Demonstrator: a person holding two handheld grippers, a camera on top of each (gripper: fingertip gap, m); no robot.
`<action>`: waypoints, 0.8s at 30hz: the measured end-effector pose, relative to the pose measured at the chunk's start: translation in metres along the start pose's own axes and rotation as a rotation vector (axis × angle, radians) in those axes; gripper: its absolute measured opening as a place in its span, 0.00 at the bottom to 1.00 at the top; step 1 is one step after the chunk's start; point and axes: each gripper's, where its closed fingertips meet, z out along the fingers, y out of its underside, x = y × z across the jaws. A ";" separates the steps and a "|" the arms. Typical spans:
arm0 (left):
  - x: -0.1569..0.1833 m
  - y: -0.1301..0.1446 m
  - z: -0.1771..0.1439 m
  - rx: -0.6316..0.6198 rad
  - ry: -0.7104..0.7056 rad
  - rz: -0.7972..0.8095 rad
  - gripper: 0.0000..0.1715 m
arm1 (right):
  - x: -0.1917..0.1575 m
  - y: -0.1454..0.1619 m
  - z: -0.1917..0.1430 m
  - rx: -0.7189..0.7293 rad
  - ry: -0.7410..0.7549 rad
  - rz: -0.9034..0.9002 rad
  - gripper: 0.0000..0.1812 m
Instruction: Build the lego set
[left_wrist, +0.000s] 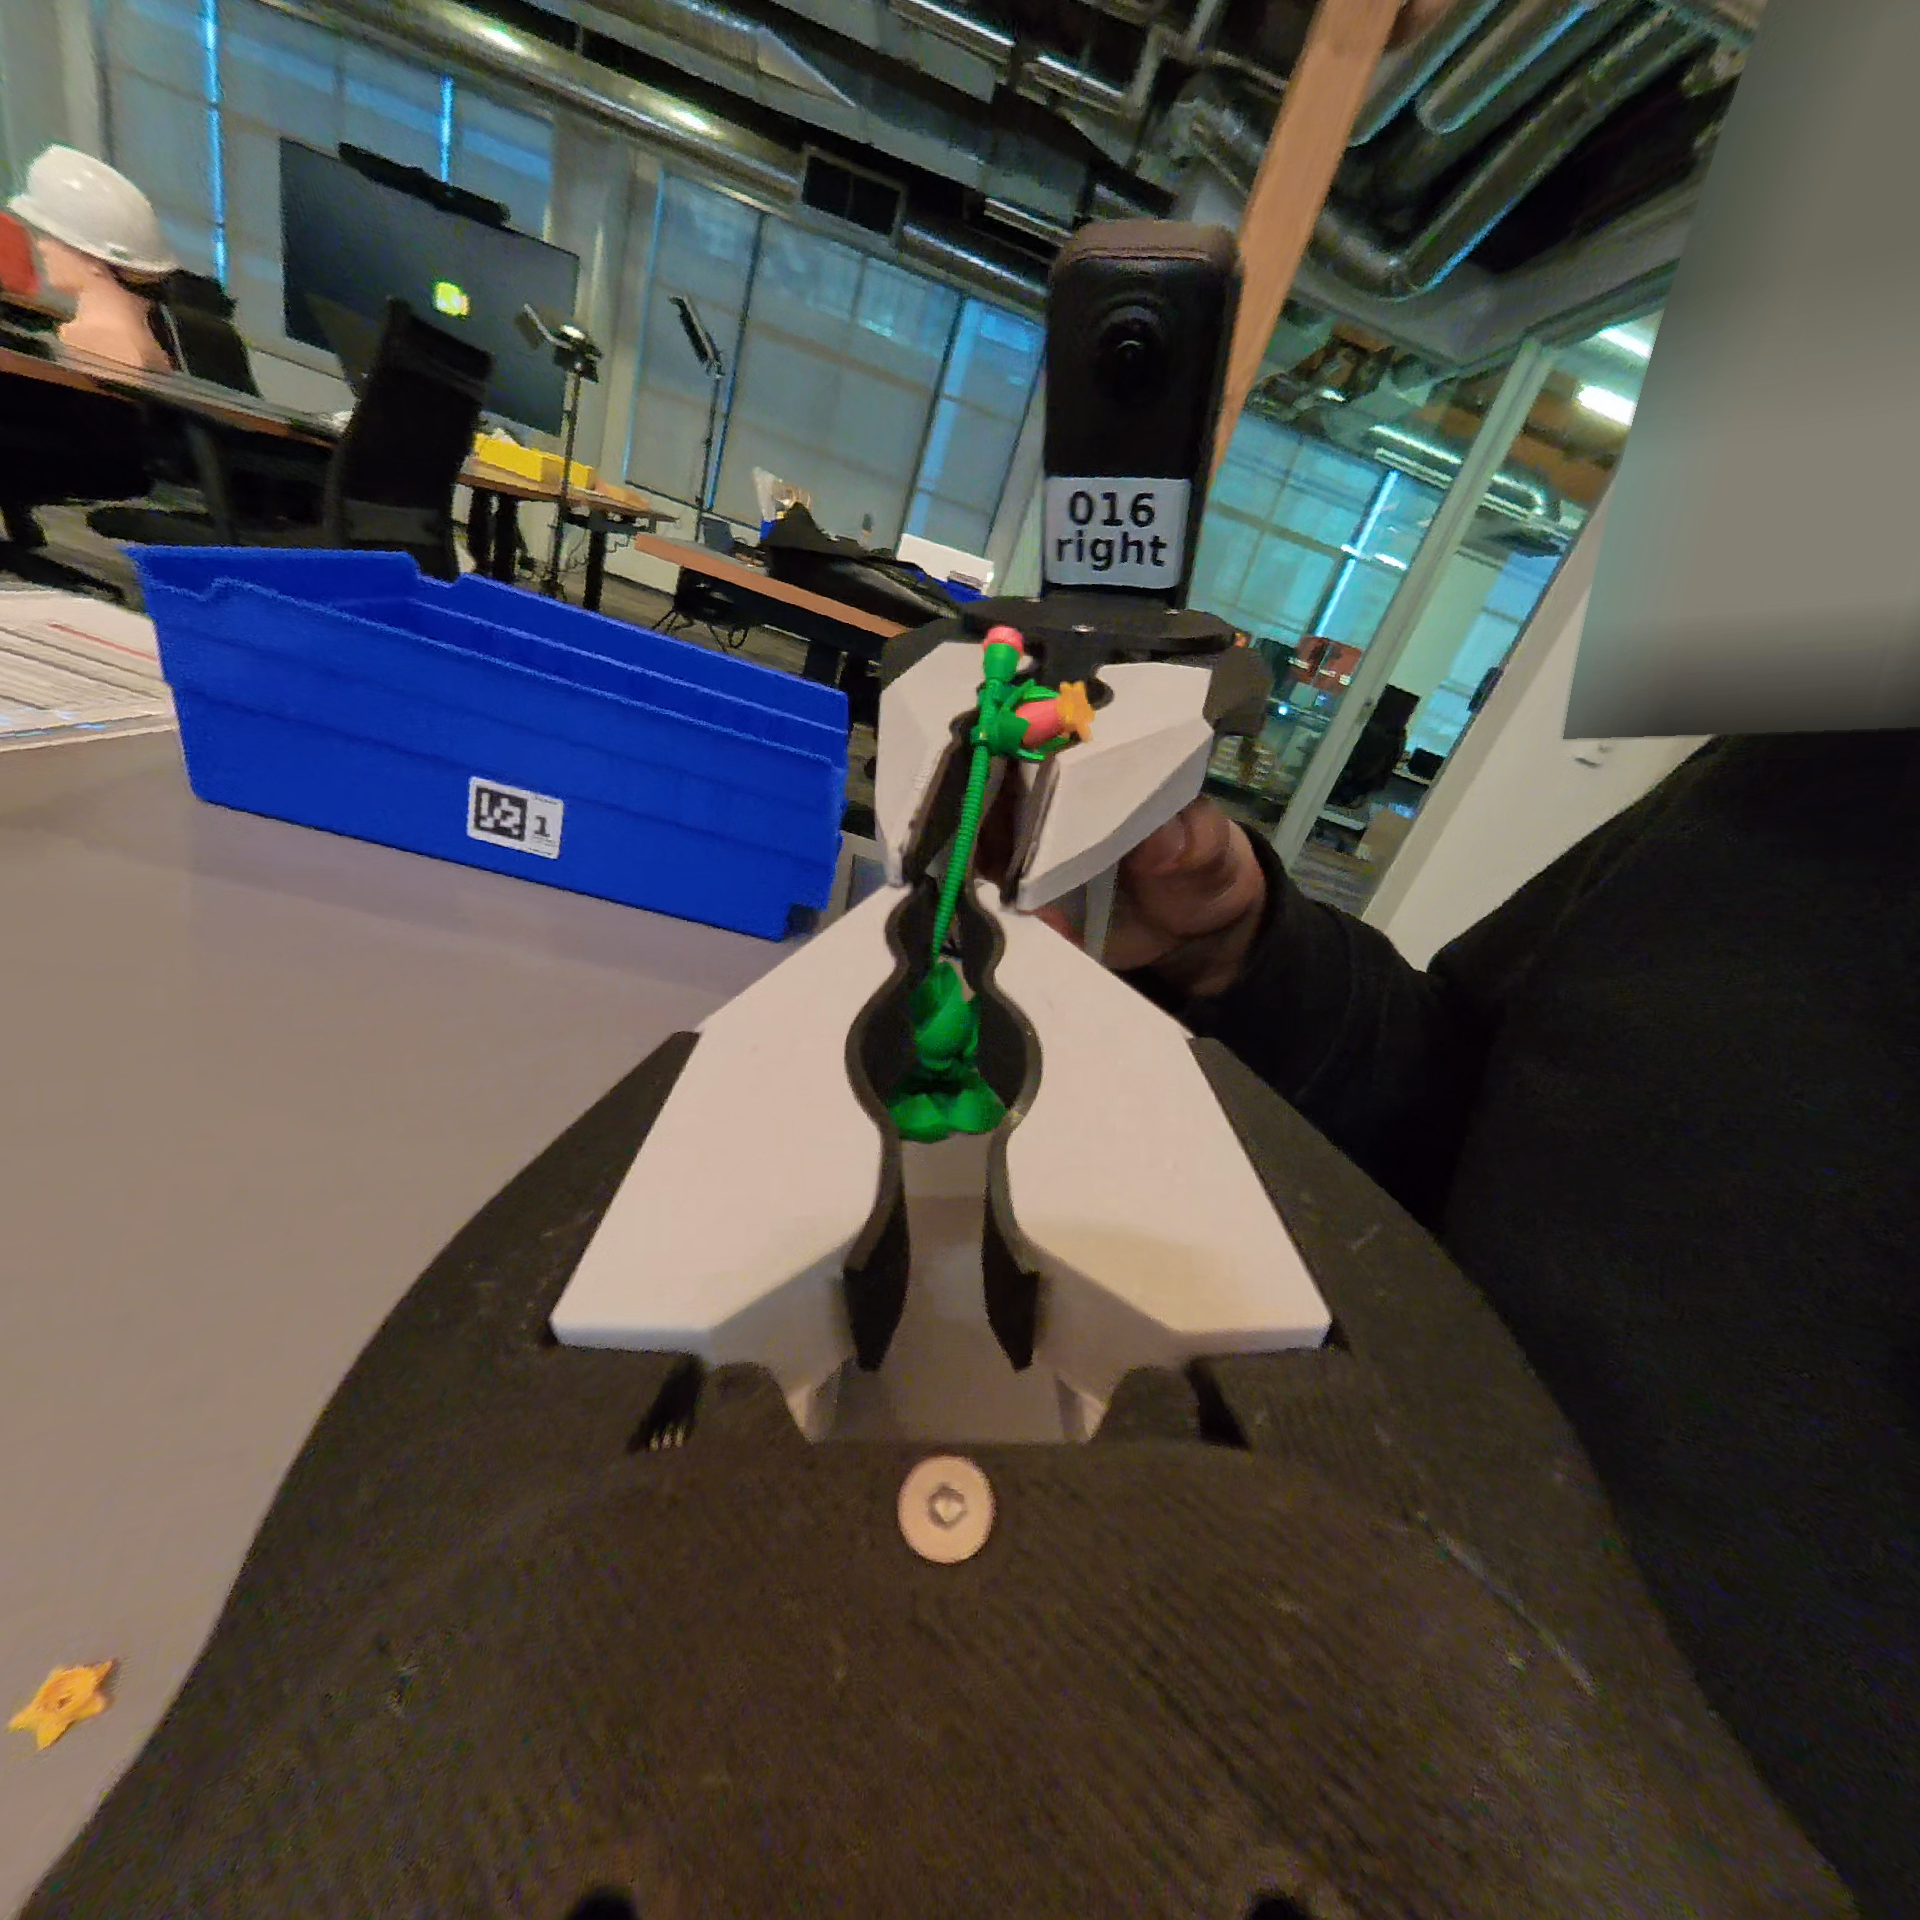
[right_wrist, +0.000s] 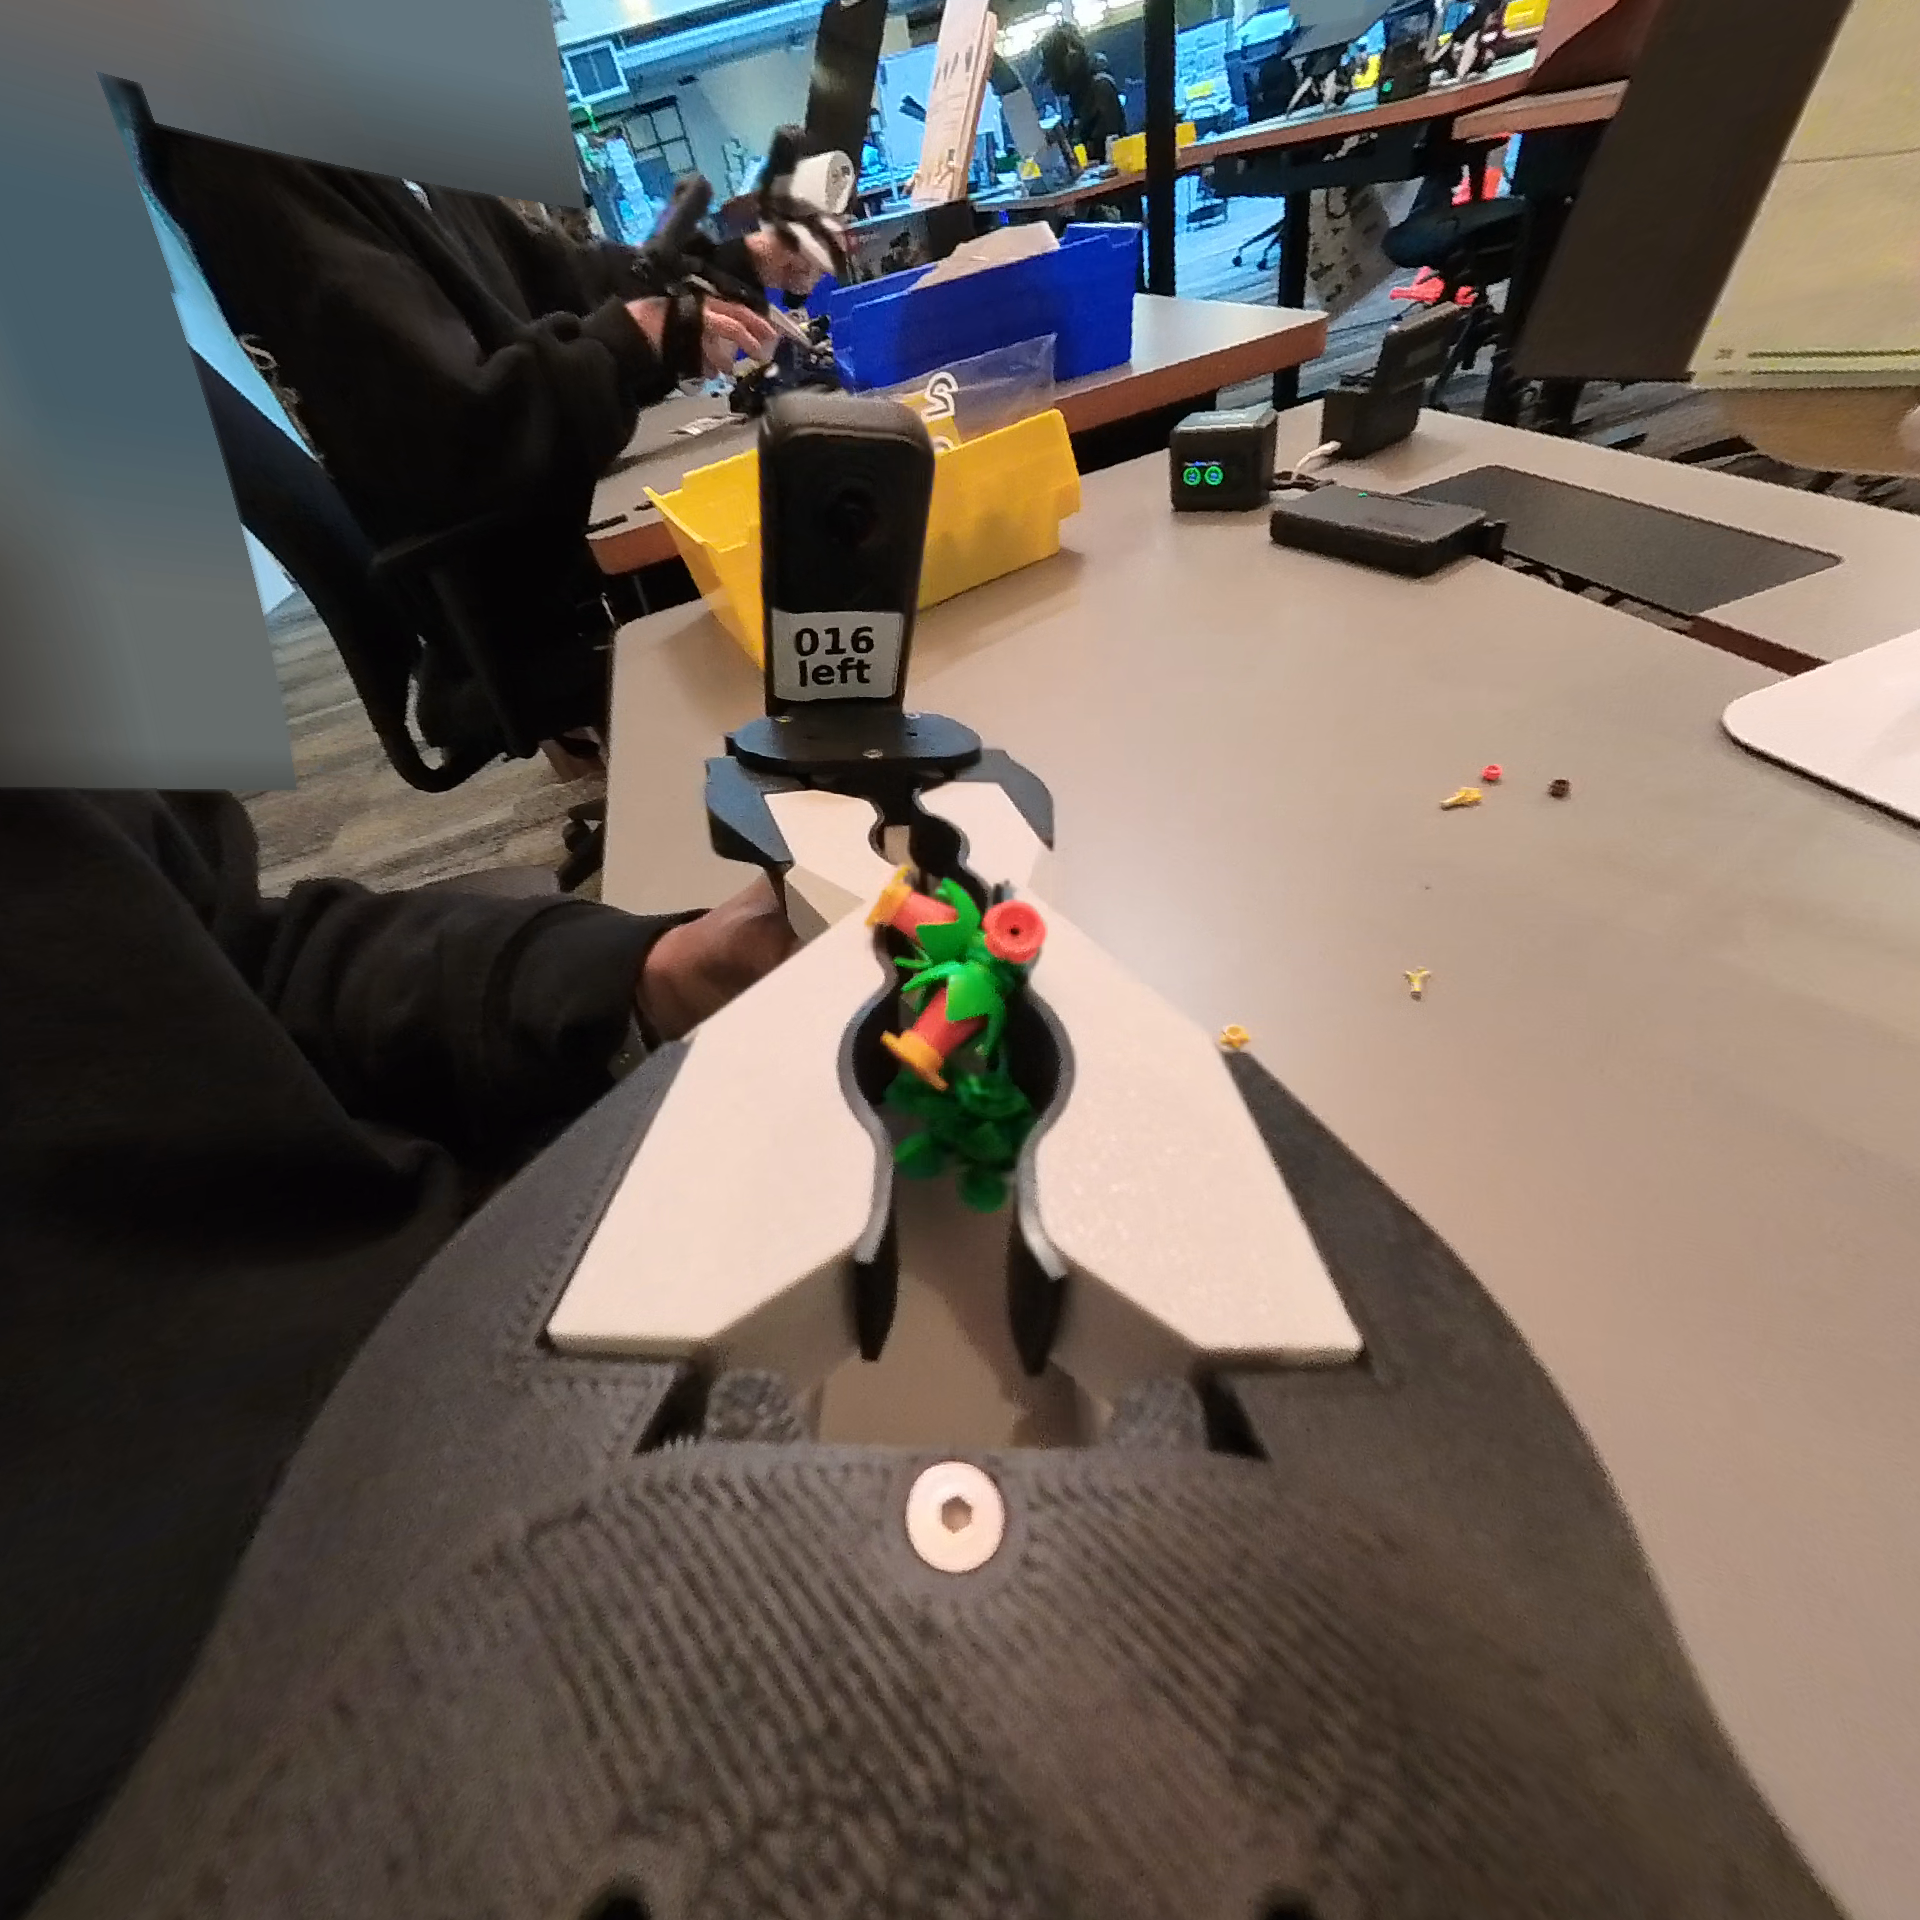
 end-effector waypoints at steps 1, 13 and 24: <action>-0.001 0.001 0.000 0.000 0.002 -0.009 0.00 | 0.002 0.001 0.000 -0.006 0.012 -0.008 0.07; 0.001 -0.005 -0.004 0.037 0.031 -0.044 0.00 | 0.014 -0.008 -0.007 0.067 0.061 0.060 0.26; -0.006 -0.018 -0.016 0.127 0.037 -0.110 0.00 | 0.014 -0.017 -0.028 0.178 -0.092 0.188 0.17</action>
